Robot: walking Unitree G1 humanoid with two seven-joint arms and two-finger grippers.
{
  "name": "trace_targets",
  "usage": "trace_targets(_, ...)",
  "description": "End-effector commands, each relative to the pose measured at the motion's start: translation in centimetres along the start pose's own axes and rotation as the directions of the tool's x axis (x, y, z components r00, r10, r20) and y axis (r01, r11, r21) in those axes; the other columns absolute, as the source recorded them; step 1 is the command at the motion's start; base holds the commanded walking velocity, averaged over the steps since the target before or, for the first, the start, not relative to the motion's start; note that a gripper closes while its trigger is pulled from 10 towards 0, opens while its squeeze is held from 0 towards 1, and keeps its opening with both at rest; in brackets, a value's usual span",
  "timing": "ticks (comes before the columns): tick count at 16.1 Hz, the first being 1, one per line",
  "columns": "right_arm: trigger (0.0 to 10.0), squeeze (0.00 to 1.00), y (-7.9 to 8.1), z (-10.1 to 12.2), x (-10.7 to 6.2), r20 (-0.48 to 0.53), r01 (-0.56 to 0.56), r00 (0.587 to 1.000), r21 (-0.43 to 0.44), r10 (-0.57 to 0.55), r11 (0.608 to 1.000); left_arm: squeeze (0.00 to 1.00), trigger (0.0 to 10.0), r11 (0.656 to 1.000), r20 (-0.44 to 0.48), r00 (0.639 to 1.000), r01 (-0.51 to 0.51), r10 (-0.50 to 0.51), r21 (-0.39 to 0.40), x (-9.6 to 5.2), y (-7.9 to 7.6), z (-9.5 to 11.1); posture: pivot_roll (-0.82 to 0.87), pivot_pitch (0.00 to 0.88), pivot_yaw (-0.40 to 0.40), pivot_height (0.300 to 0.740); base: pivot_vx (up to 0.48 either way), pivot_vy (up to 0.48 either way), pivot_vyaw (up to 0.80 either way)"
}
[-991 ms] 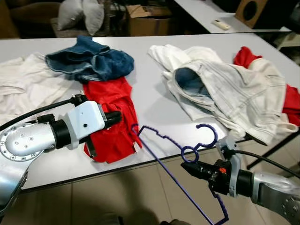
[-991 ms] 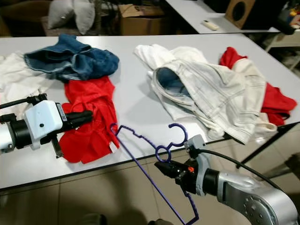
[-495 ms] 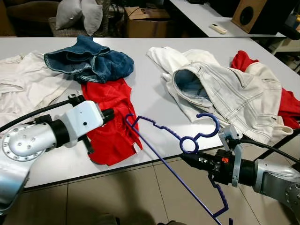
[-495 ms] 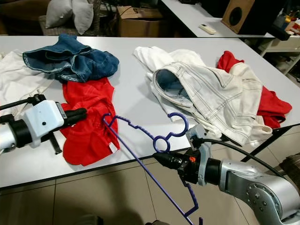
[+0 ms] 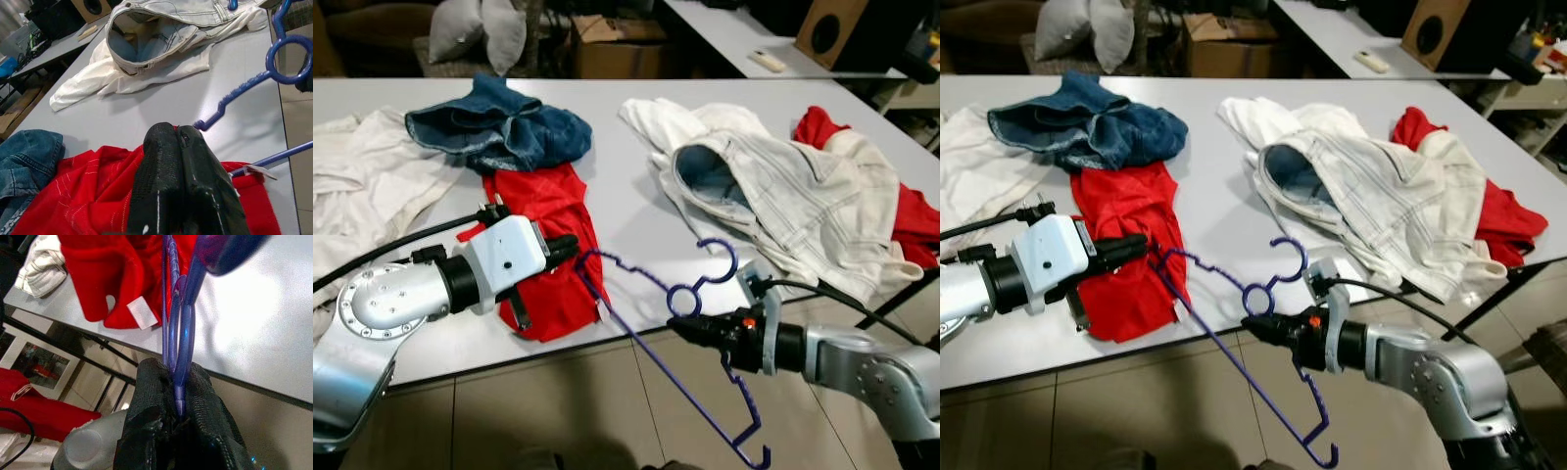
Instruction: Hang hanger
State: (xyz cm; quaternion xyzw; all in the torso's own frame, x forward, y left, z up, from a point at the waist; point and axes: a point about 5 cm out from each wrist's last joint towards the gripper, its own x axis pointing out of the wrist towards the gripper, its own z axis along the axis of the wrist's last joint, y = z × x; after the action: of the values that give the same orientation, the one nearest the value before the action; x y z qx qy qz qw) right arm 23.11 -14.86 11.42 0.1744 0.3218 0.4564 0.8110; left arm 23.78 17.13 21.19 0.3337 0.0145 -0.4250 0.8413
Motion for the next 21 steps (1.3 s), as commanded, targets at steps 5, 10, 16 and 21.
trace_targets(5, 10.0, 0.0, -1.3, 0.8, 0.2, -0.022, -0.025, 0.999, 0.026, 0.026, 0.999, 0.0, 0.0, 0.998, 0.047, 0.998, 0.038, -0.04, 0.053, 0.7, 0.1, 1.0, 0.03, 0.086, -0.129, 0.74, 0.0, 0.0, 0.0)
trace_targets(10, 10.0, 0.0, -4.0, 1.9, 1.9, 0.141, 0.078, 0.985, 0.169, -0.102, 0.983, 0.0, 0.0, 0.997, 0.106, 0.991, 0.081, -0.082, 0.02, 0.9, -0.5, 2.1, 0.05, 0.104, -0.136, 0.74, 0.0, 0.0, 0.0)
trace_targets(16, 10.0, 0.0, -2.6, 3.6, 0.7, 0.408, 0.047, 0.897, 0.294, -0.17, 0.955, 0.0, 0.0, 0.999, -0.188, 0.982, -0.021, 0.026, 0.028, -0.7, -0.6, -2.4, 0.04, 0.102, -0.137, 0.74, 0.0, 0.0, 0.0)
trace_targets(21, 10.0, 0.0, -1.5, 1.7, 2.1, 0.354, 0.005, 0.923, 0.386, -0.153, 0.923, 0.0, 0.0, 0.998, -0.079, 0.995, 0.065, -0.062, 0.026, 1.0, -2.4, -1.4, 0.04, 0.093, -0.122, 0.74, 0.0, 0.0, 0.0)
